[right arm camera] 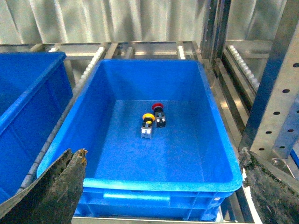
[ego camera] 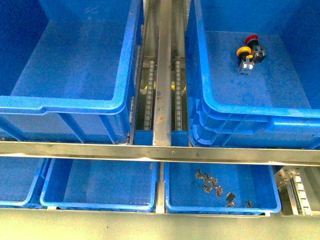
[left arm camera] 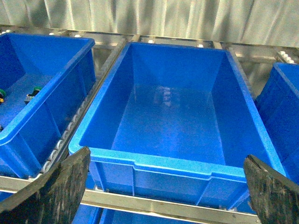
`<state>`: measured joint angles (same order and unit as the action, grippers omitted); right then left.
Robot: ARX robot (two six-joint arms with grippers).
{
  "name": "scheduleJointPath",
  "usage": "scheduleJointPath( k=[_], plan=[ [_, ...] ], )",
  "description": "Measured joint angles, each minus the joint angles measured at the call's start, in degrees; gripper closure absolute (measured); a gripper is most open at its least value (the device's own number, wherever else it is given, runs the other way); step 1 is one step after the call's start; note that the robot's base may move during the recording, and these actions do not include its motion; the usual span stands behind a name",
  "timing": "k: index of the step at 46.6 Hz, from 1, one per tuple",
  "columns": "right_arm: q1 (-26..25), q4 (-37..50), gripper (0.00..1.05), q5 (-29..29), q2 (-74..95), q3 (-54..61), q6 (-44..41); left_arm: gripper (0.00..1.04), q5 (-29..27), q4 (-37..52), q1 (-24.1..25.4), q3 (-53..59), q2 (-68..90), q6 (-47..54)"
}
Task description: Pick red and yellow buttons and place in box
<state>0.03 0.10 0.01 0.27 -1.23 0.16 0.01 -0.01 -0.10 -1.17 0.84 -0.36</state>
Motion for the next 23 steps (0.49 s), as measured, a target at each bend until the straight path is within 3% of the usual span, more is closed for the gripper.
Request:
scheduleJointPath(
  k=[23],
  plan=[
    [0.00,0.00,0.06,0.00,0.00,0.00,0.00,0.08,0.00,0.00,0.00,0.00,0.00,-0.02]
  ],
)
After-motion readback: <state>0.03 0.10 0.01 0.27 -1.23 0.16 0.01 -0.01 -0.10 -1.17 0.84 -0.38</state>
